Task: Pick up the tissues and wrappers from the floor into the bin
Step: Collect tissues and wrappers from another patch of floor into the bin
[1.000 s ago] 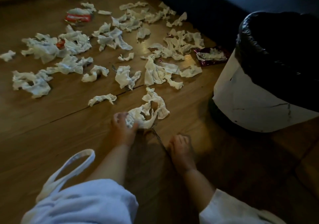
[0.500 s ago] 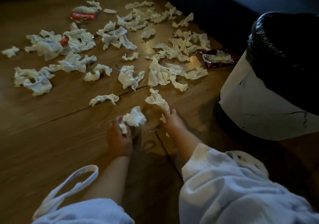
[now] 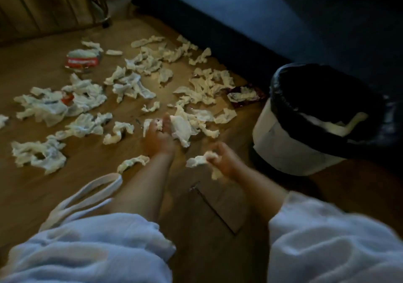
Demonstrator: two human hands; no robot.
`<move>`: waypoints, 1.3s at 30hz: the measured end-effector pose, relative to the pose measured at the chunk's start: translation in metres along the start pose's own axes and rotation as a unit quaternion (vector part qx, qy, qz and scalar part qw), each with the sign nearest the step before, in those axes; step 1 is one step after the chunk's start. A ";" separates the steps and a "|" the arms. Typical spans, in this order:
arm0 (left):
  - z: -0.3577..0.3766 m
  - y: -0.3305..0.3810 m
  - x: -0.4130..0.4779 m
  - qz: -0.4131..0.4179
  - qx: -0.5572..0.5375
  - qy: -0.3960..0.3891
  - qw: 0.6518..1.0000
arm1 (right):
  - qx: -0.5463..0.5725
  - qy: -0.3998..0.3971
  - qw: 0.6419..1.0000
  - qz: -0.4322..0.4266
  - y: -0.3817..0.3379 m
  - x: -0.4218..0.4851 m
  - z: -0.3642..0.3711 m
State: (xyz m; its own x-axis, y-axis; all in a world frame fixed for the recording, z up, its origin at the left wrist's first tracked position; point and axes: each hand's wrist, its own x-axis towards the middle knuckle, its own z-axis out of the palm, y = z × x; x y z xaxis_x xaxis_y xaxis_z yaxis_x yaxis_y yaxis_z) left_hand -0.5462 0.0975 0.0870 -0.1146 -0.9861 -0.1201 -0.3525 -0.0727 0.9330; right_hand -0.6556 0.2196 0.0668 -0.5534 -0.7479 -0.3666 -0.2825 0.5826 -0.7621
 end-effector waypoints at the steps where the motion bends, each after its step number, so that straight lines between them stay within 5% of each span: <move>1: -0.003 0.016 -0.003 -0.015 0.006 -0.037 0.999 | -0.006 0.005 1.000 0.014 -0.018 -0.007 -0.023; 4: -0.009 0.059 -0.006 0.008 -0.014 -0.145 0.989 | -0.104 0.026 0.994 -0.016 -0.068 -0.021 -0.098; 8: 0.011 0.114 -0.012 0.016 -0.062 -0.221 0.973 | -0.090 0.115 0.988 -0.056 -0.095 -0.039 -0.180; 12: 0.054 0.152 -0.035 -0.022 -0.098 -0.259 0.961 | 0.038 0.245 0.968 -0.045 -0.077 -0.042 -0.232; 17: 0.123 0.187 -0.060 -0.037 -0.164 -0.342 0.925 | 0.231 0.394 0.888 0.060 -0.032 -0.031 -0.242; 25: 0.188 0.196 -0.089 -0.081 -0.170 -0.395 0.899 | 0.234 0.394 0.884 0.086 -0.016 -0.014 -0.255; 34: 0.154 0.191 -0.081 -0.048 -0.180 -0.503 0.844 | 0.203 0.383 0.900 0.044 -0.013 -0.013 -0.236; 39: 0.128 0.170 -0.078 0.029 -0.192 -0.437 0.878 | 0.111 0.426 0.897 -0.044 -0.014 -0.023 -0.221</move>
State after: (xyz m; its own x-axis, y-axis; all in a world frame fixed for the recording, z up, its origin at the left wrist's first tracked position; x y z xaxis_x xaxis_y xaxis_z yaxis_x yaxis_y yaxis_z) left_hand -0.7159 0.1808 0.2117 -0.8505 -0.5105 -0.1269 -0.0030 -0.2365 0.9716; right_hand -0.8119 0.2983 0.2038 -0.9610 -0.2186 0.1696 -0.2446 0.3851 -0.8899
